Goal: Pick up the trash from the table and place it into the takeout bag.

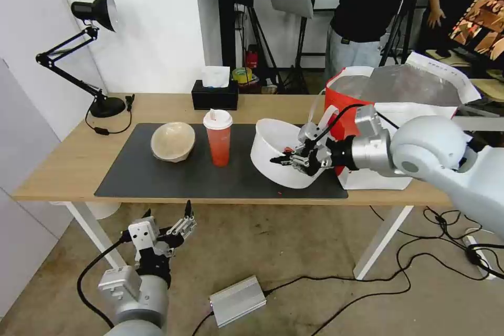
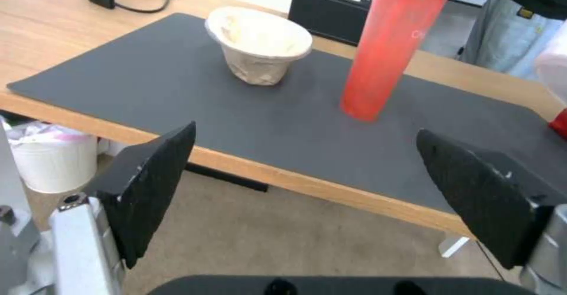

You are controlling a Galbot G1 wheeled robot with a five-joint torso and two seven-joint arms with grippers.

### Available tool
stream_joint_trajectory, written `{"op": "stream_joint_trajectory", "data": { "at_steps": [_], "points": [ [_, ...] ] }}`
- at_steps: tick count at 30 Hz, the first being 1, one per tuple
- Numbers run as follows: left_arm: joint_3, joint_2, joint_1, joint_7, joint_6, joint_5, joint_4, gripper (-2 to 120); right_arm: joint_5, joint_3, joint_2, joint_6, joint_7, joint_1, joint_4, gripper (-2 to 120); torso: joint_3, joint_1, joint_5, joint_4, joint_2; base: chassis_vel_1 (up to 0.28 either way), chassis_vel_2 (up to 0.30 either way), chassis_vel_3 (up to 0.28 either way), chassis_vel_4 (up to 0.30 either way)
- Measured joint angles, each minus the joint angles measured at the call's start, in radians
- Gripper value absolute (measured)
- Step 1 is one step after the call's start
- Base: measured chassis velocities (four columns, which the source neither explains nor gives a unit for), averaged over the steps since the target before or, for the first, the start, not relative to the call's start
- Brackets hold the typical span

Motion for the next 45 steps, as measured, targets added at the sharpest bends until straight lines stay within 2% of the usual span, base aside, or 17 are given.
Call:
{"op": "stream_joint_trajectory", "data": {
  "at_steps": [14,26,36,45],
  "points": [
    [0.006,-0.002,0.015,0.000,-0.003,0.017,-0.002,100,0.037,0.046,-0.027,0.001,-0.004,0.045,0.027,0,0.000,0.000,0.0000,0.0000,0.000,0.000,0.000,0.000,0.000],
    [0.007,-0.002,0.016,0.000,-0.004,0.018,-0.003,100,0.054,0.043,-0.016,0.008,-0.008,0.102,-0.019,0,0.000,0.000,0.0001,0.0000,0.000,0.000,0.000,0.000,0.000],
    [0.009,-0.005,0.027,0.001,-0.005,0.029,-0.014,100,0.078,-0.060,0.051,0.009,-0.003,0.297,-0.118,0,0.000,0.000,0.0000,0.0001,0.000,0.000,0.000,0.000,0.000],
    [0.009,-0.006,0.030,0.002,-0.006,0.032,-0.017,100,0.102,-0.126,0.092,0.004,0.003,0.411,-0.188,0,0.000,0.000,0.0000,0.0001,0.000,0.000,0.000,0.000,0.000]
  ]
}}
